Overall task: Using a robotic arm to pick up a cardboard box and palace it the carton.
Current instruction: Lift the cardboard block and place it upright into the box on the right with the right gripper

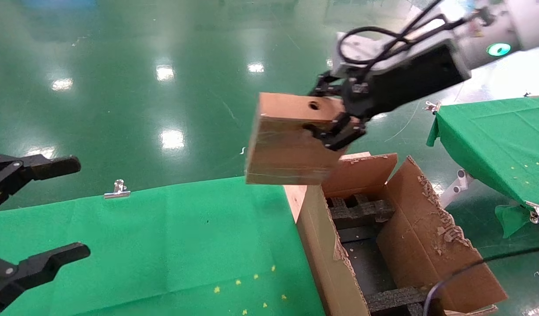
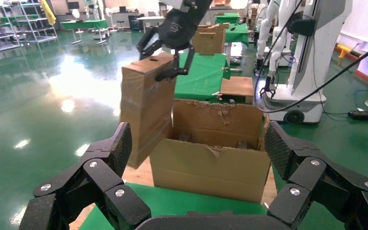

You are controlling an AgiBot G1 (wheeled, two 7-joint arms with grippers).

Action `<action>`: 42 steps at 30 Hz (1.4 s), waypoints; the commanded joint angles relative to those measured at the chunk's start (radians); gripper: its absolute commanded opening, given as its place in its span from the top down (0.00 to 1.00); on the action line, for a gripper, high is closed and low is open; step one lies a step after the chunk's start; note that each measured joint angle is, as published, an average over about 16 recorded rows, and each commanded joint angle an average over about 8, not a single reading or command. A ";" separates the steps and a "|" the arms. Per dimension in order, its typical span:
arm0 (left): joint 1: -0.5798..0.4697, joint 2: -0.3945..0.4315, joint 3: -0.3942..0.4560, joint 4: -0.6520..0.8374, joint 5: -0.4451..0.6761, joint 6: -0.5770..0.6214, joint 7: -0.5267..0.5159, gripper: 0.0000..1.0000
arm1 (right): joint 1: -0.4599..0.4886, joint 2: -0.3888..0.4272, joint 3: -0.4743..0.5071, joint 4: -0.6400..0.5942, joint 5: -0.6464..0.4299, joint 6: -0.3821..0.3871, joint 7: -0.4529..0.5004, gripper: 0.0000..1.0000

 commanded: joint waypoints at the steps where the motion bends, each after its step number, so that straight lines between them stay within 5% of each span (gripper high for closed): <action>1: 0.000 0.000 0.000 0.000 0.000 0.000 0.000 0.00 | 0.012 0.025 -0.021 -0.002 0.012 -0.001 0.007 1.00; 12: 0.000 0.000 0.000 0.000 0.000 0.000 0.000 0.00 | 0.066 0.262 -0.160 0.135 0.026 0.008 0.115 1.00; 23: 0.000 0.000 0.000 0.000 0.000 0.000 0.000 0.00 | 0.012 0.445 -0.242 0.232 0.018 0.038 0.185 1.00; 42: 0.000 0.000 0.000 0.000 0.000 0.000 0.000 0.00 | -0.077 0.515 -0.266 0.275 0.058 0.134 0.202 1.00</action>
